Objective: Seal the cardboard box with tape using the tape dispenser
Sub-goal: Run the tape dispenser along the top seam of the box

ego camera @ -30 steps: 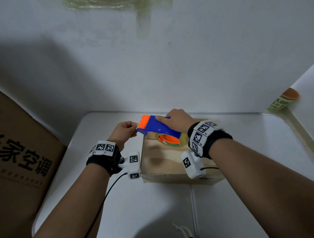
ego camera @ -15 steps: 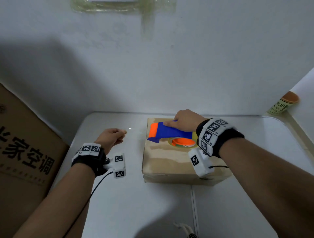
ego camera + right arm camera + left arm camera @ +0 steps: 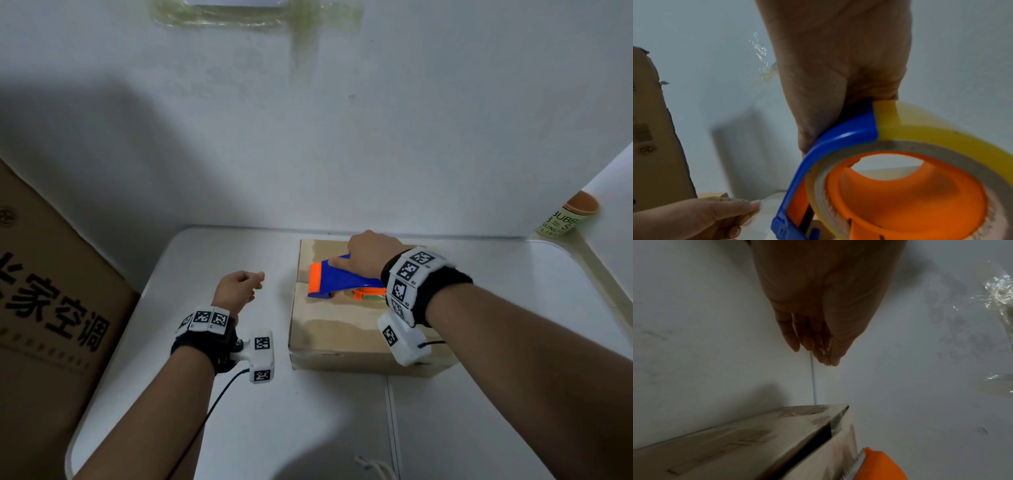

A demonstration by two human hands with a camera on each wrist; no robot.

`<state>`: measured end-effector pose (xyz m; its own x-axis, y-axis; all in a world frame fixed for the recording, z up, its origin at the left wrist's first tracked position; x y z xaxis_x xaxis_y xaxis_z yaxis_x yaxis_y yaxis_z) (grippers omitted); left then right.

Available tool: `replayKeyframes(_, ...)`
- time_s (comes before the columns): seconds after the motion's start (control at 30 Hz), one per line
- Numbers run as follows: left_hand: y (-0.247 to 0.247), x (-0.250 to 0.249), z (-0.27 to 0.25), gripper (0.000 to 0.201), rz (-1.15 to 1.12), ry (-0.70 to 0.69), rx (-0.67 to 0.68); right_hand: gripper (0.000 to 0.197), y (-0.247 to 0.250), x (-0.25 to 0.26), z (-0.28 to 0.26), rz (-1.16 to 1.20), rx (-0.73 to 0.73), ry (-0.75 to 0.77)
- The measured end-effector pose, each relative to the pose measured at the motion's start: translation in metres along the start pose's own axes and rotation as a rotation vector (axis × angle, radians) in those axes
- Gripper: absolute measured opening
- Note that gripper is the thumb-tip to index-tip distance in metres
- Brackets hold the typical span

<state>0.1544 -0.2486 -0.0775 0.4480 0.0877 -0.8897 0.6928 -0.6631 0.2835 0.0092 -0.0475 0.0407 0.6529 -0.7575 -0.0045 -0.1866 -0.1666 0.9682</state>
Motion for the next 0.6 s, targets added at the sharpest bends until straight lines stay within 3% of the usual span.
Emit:
replayKeyframes(0.37, -0.005, 0.013, 0.010, 0.020, 0.018, 0.052, 0.017, 0.052, -0.006, 0.019, 0.008, -0.086, 0.050, -0.014)
replayKeyframes(0.6, -0.017, 0.040, 0.011, 0.017, -0.061, 0.208, 0.091, 0.051, -0.013, 0.024, 0.012, -0.096, 0.104, -0.070)
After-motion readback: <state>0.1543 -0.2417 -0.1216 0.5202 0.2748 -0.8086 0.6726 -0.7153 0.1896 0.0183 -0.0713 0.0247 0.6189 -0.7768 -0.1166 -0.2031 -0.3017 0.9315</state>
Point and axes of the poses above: each hand's wrist, its own z-axis towards the middle knuckle, its own y-axis out of the back of the hand, x = y × z, the point moved 5 cm from there along z, towards the middle knuckle, and after that the axes turned 7 degrees about -x, right-handed, at the moved point
